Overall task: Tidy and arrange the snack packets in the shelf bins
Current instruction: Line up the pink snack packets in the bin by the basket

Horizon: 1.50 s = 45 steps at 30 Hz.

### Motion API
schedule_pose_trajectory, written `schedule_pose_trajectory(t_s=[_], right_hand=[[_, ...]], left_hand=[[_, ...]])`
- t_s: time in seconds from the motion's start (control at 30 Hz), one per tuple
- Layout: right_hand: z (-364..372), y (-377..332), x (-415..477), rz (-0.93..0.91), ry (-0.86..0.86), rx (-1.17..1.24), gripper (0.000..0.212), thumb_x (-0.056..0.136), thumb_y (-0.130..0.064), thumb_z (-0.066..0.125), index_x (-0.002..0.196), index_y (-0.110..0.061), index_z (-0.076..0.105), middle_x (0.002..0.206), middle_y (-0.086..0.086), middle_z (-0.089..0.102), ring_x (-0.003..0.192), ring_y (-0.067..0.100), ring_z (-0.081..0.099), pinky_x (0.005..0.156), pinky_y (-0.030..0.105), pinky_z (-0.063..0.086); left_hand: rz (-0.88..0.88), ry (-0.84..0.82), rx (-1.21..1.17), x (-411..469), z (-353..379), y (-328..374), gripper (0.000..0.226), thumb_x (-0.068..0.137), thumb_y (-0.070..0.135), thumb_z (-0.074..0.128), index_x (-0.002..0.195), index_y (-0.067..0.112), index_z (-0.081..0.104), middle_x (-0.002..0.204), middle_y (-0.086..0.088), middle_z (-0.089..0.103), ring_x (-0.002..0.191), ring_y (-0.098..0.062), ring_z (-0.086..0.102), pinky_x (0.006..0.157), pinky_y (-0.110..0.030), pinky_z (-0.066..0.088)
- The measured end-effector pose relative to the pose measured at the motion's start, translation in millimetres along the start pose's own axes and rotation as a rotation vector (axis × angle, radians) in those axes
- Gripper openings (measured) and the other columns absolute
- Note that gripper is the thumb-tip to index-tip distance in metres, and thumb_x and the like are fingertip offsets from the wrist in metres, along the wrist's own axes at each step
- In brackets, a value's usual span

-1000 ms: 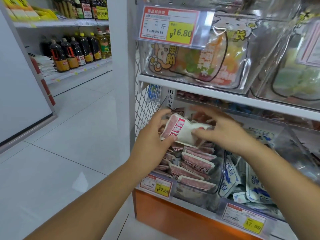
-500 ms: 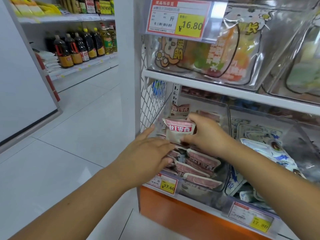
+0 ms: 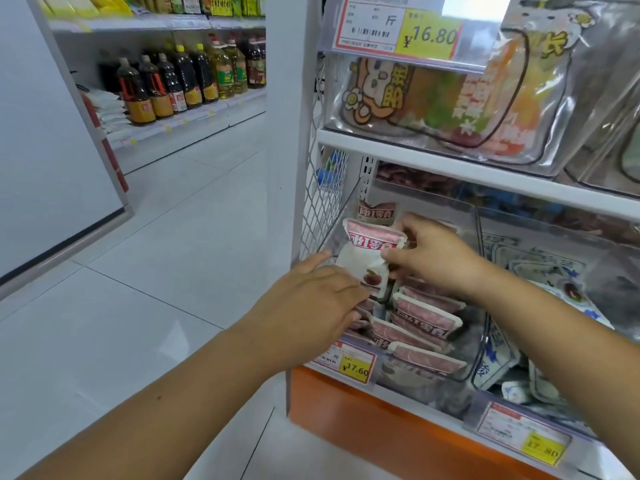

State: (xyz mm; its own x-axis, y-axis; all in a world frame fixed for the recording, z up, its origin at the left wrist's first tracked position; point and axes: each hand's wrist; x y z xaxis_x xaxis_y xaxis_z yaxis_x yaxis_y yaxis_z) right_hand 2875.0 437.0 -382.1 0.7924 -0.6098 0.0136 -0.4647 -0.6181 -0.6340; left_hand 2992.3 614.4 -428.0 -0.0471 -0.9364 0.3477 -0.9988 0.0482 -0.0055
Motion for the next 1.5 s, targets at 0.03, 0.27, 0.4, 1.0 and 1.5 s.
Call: schedule_pose_trajectory(t_s=[0.03, 0.27, 0.4, 1.0, 1.5], right_hand=[[-0.7, -0.9, 0.0, -0.008, 0.002, 0.003, 0.019, 0.087, -0.021, 0.068, 0.100, -0.024, 0.056, 0.093, -0.001, 0.071, 0.071, 0.016, 0.071, 0.073, 0.040, 0.058], [-11.6, -16.6, -25.6, -0.062, 0.114, 0.217, 0.022, 0.091, -0.017, 0.064, 0.106, -0.032, 0.065, 0.088, 0.006, 0.074, 0.073, 0.026, 0.072, 0.070, 0.050, 0.056], [-7.9, -28.2, -48.1, 0.007, 0.121, 0.553, 0.014, 0.091, -0.005, 0.060, 0.102, -0.013, 0.060, 0.086, 0.010, 0.074, 0.069, 0.021, 0.073, 0.067, 0.037, 0.060], [-34.5, -11.9, -52.8, -0.011, 0.441, 0.185, 0.017, 0.083, -0.031, 0.073, 0.090, -0.028, 0.058, 0.083, -0.015, 0.067, 0.068, -0.001, 0.063, 0.056, 0.016, 0.046], [31.3, -5.9, 5.6, -0.223, -0.248, -0.505, 0.028, 0.089, -0.009, 0.059, 0.081, -0.021, 0.036, 0.073, -0.004, 0.043, 0.073, 0.020, 0.043, 0.056, 0.032, 0.027]], left_hand=[[0.007, 0.013, 0.005, 0.3, 0.9, 0.8, 0.036, 0.092, 0.037, 0.045, 0.119, 0.024, 0.065, 0.117, 0.007, 0.067, 0.112, -0.012, 0.060, 0.109, -0.032, 0.023], [-0.175, 0.207, -0.157, 5.4, -1.5, 6.1, 0.047, 0.087, 0.030, 0.068, 0.130, 0.019, 0.056, 0.135, 0.001, 0.055, 0.120, -0.016, 0.055, 0.096, -0.031, 0.047], [-0.358, 0.256, -0.405, 13.5, -6.1, 14.7, 0.066, 0.083, 0.043, 0.069, 0.139, 0.024, 0.040, 0.145, 0.010, 0.038, 0.126, -0.003, 0.037, 0.101, -0.016, 0.030], [-0.277, 0.023, -0.295, 13.2, 7.8, 22.0, 0.044, 0.099, 0.031, 0.044, 0.142, 0.020, 0.039, 0.134, 0.002, 0.049, 0.119, -0.014, 0.048, 0.099, -0.026, 0.041], [-0.088, -0.141, -0.064, 4.1, 12.8, 11.6, 0.043, 0.095, 0.027, 0.037, 0.120, 0.005, 0.062, 0.111, -0.011, 0.065, 0.104, -0.027, 0.059, 0.092, -0.040, 0.051]])
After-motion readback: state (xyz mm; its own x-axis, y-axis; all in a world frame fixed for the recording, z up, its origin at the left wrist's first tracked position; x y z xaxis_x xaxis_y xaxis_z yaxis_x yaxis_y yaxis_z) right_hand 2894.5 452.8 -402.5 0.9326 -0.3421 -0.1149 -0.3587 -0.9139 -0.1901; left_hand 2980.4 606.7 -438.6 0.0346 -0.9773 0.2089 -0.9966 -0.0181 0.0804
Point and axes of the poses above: each hand's wrist, its own x-axis towards the middle knuckle, its own z-axis out of the palm, y = z × x
